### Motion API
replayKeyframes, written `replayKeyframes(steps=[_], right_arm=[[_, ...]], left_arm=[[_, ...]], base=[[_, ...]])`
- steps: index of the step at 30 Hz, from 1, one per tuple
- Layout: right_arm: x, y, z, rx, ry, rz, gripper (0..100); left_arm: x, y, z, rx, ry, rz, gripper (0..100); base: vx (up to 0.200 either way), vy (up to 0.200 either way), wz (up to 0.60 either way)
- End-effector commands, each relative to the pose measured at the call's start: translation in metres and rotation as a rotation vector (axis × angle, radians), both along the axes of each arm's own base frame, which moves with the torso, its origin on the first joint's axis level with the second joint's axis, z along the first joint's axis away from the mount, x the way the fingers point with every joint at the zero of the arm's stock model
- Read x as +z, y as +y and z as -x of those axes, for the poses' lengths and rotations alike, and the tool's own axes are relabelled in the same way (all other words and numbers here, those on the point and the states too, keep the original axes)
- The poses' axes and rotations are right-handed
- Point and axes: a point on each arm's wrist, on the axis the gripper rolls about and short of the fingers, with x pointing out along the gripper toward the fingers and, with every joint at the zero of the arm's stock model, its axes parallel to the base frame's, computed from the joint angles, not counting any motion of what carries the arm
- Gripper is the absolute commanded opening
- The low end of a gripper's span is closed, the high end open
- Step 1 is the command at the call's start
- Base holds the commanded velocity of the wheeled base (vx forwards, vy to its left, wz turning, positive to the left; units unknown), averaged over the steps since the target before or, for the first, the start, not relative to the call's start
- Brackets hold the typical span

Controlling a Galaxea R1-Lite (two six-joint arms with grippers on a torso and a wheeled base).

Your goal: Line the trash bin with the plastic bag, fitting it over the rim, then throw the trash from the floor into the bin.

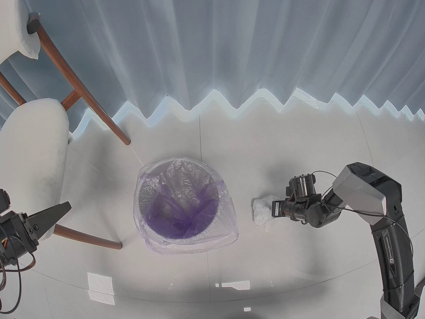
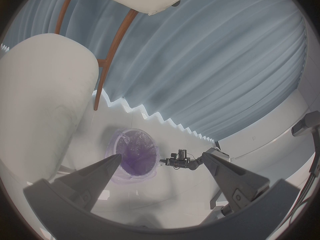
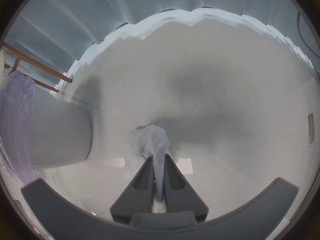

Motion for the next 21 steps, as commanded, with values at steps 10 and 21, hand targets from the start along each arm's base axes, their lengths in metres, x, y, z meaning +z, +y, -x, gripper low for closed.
replayKeyframes(steps=[10, 21], right_arm=[[0.038, -0.008, 0.026, -0.047, -0.139, -0.076, 0], [0.062, -0.026, 0.111, -0.088, -0.310, -0.141, 0]], left_arm=[[0.005, -0.002, 0.017, 0.017, -0.074, -0.013, 100], [0.006, -0.002, 0.017, 0.019, -0.079, -0.014, 100]], base=[[0.000, 0.000, 0.00], [0.000, 0.000, 0.00]])
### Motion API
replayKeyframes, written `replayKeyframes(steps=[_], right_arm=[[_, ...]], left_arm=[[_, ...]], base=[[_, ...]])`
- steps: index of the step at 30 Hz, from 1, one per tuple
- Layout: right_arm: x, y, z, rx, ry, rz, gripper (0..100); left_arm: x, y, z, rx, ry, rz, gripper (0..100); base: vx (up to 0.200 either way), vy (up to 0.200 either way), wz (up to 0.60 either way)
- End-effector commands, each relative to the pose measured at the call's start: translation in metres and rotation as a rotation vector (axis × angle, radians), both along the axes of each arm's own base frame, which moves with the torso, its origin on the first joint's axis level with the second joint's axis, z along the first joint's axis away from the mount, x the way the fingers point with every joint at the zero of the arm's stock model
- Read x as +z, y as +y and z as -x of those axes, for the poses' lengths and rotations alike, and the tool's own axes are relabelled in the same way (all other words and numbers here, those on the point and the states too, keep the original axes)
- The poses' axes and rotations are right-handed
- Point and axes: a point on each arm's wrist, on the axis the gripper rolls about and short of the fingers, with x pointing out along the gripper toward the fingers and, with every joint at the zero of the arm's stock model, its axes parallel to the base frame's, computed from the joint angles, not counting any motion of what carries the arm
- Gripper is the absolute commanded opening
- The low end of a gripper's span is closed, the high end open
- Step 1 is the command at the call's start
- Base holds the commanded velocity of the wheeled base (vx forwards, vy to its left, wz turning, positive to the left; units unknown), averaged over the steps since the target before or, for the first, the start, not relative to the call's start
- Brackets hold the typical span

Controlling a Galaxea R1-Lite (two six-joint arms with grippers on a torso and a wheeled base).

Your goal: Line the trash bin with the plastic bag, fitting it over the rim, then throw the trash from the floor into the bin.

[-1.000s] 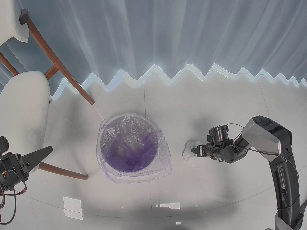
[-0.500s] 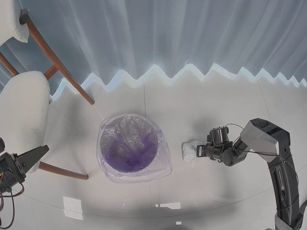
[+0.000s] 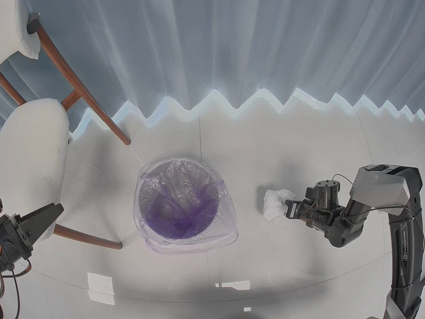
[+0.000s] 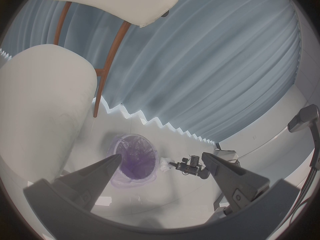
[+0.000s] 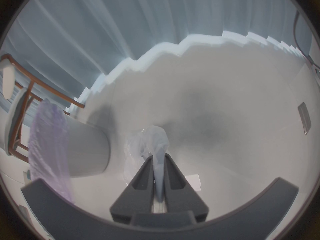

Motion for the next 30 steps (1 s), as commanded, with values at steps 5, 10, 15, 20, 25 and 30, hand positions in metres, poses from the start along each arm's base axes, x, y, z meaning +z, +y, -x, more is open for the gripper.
replayKeyframes(steps=[5, 10, 15, 20, 25, 30], right_arm=[[0.030, -0.016, 0.063, -0.032, -0.189, -0.040, 0], [0.038, -0.014, 0.070, -0.015, -0.203, -0.073, 0], [0.087, 0.017, 0.071, 0.043, -0.333, -0.238, 0], [0.111, 0.054, 0.089, 0.158, -0.368, -0.314, 0], [0.111, 0.081, 0.099, 0.257, -0.371, -0.284, 0], [0.110, 0.104, 0.104, 0.335, -0.379, -0.274, 0]], left_arm=[[0.004, 0.000, 0.000, -0.006, -0.017, -0.003, 100], [0.005, 0.000, 0.000, -0.007, -0.017, -0.003, 100], [0.008, 0.000, -0.001, -0.006, -0.028, -0.005, 100], [0.010, 0.000, -0.001, -0.007, -0.033, -0.006, 100], [0.009, 0.000, -0.002, -0.006, -0.029, -0.005, 100], [0.010, 0.000, -0.002, -0.007, -0.033, -0.006, 100]], base=[[0.000, 0.000, 0.00], [0.000, 0.000, 0.00], [0.000, 0.000, 0.00], [0.000, 0.000, 0.00], [0.000, 0.000, 0.00], [0.000, 0.000, 0.00]])
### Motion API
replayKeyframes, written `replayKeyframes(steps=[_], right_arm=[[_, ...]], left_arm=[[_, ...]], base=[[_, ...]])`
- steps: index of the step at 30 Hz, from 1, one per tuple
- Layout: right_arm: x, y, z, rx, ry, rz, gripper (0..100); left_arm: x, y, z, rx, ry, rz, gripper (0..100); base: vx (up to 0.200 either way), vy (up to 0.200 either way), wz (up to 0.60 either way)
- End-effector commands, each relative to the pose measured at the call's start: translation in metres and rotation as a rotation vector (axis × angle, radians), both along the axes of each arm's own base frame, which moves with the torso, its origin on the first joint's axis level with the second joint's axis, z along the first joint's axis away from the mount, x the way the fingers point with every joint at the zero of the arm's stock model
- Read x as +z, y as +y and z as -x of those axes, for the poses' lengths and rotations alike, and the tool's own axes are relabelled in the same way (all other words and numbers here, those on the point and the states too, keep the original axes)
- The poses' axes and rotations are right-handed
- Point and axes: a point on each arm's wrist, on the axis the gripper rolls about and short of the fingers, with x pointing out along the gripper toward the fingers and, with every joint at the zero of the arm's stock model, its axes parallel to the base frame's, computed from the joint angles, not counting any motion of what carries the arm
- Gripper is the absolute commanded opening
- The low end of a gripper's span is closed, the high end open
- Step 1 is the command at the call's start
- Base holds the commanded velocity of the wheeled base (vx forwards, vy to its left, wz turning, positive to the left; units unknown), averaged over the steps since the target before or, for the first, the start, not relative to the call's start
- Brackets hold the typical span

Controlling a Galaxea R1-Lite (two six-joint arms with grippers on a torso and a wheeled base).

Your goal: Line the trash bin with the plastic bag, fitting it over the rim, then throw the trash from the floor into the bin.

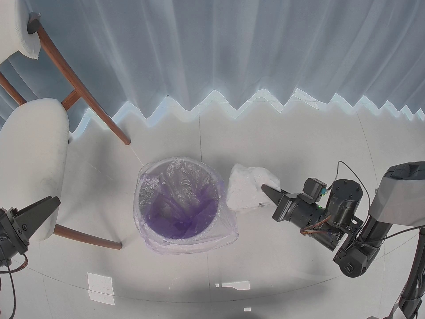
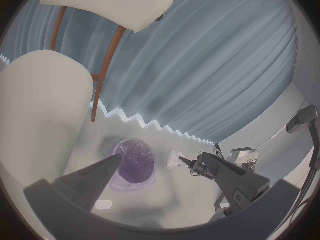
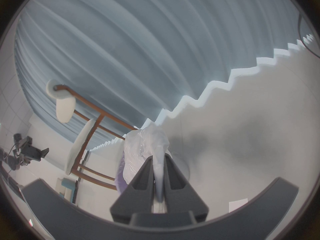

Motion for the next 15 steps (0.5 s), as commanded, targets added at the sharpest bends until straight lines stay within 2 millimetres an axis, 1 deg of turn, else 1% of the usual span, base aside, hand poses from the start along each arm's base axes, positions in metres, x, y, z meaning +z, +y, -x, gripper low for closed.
replayKeyframes(steps=[1, 5, 7, 8, 9, 10, 11, 15], right_arm=[[0.010, 0.030, 0.006, 0.090, -0.063, -0.019, 0], [0.007, 0.052, 0.006, 0.143, -0.078, -0.017, 0], [0.003, 0.057, 0.006, 0.155, -0.080, -0.001, 0], [-0.004, 0.063, 0.005, 0.170, -0.088, 0.034, 0], [-0.004, 0.063, 0.005, 0.170, -0.088, 0.034, 0], [-0.012, 0.072, 0.001, 0.187, -0.107, 0.077, 0], [-0.016, 0.077, -0.001, 0.195, -0.115, 0.088, 0], [-0.022, 0.097, -0.011, 0.223, -0.162, 0.096, 0]], left_arm=[[0.000, 0.000, 0.000, 0.002, 0.000, 0.000, 100], [0.000, 0.000, 0.000, 0.003, 0.000, 0.000, 100], [0.000, 0.000, 0.000, 0.003, 0.000, 0.000, 100], [0.000, 0.000, 0.000, 0.003, 0.000, 0.000, 100], [0.000, 0.000, 0.000, 0.003, 0.000, 0.000, 100], [0.000, 0.000, 0.000, 0.005, 0.002, 0.001, 100], [0.000, 0.000, 0.000, 0.005, 0.001, -0.001, 100], [-0.001, 0.000, 0.000, 0.005, 0.011, 0.001, 100]], base=[[0.000, 0.000, 0.00], [0.000, 0.000, 0.00], [0.000, 0.000, 0.00], [0.000, 0.000, 0.00], [0.000, 0.000, 0.00], [0.000, 0.000, 0.00], [0.000, 0.000, 0.00], [0.000, 0.000, 0.00]])
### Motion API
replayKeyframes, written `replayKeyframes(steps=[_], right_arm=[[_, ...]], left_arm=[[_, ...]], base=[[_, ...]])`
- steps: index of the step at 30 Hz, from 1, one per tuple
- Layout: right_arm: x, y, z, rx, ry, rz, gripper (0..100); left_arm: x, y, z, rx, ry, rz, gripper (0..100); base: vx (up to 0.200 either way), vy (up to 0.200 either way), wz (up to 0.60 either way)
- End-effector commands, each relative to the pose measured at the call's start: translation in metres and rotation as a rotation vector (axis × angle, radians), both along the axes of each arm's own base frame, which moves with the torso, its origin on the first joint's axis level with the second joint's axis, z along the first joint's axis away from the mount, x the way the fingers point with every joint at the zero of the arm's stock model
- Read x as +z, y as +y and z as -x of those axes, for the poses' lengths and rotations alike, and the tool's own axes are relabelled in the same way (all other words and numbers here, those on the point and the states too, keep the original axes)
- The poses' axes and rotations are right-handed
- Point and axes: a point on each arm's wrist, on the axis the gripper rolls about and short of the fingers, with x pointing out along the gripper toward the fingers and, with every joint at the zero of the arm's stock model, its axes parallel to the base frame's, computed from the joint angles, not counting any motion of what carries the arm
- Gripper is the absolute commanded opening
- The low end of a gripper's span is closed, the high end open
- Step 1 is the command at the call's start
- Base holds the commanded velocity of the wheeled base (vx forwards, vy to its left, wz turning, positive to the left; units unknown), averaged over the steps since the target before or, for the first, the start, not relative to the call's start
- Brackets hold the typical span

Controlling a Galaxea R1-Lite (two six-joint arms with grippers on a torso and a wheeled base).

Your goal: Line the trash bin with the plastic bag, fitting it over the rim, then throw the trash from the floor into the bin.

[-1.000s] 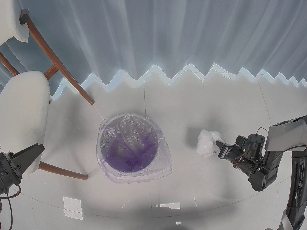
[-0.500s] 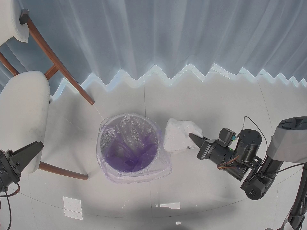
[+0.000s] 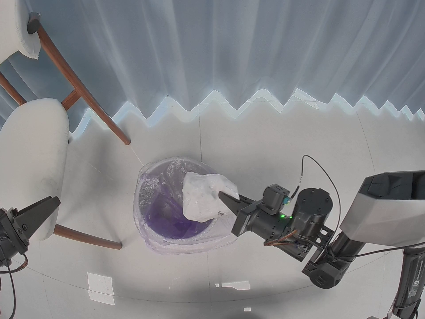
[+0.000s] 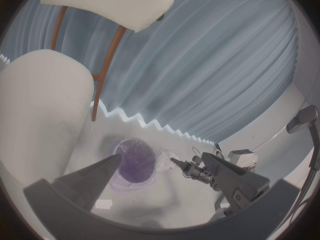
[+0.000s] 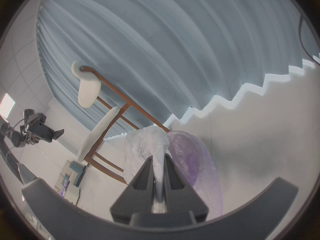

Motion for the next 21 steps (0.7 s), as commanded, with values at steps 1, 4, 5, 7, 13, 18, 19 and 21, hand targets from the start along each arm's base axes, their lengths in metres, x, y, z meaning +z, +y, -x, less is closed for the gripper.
replayKeyframes(steps=[1, 4, 5, 7, 13, 18, 19, 21], right_arm=[[-0.022, 0.031, -0.013, 0.047, -0.043, 0.026, 0], [-0.034, 0.042, -0.019, 0.057, -0.070, 0.056, 0], [-0.039, 0.046, -0.020, 0.062, -0.076, 0.072, 0], [-0.041, 0.047, -0.021, 0.063, -0.076, 0.075, 0], [-0.063, 0.066, -0.033, 0.051, -0.098, 0.083, 0], [-0.076, 0.074, -0.046, 0.018, -0.114, 0.070, 0], [-0.077, 0.075, -0.047, 0.016, -0.115, 0.069, 0], [-0.078, 0.076, -0.049, 0.014, -0.119, 0.064, 0]], left_arm=[[-0.001, 0.000, 0.000, 0.002, 0.010, 0.001, 100], [-0.001, 0.000, 0.000, 0.000, 0.010, 0.001, 100], [-0.001, 0.000, 0.000, 0.000, 0.010, 0.001, 100], [-0.001, 0.000, 0.000, 0.000, 0.010, 0.001, 100], [-0.002, 0.000, -0.001, 0.000, 0.013, 0.002, 100], [-0.003, 0.000, -0.001, -0.001, 0.022, 0.004, 100], [-0.003, 0.000, -0.001, -0.001, 0.022, 0.004, 100], [-0.003, 0.000, -0.001, -0.001, 0.022, 0.004, 100]], base=[[0.000, 0.000, 0.00], [0.000, 0.000, 0.00], [0.000, 0.000, 0.00], [0.000, 0.000, 0.00], [0.000, 0.000, 0.00], [0.000, 0.000, 0.00], [0.000, 0.000, 0.00], [0.000, 0.000, 0.00]])
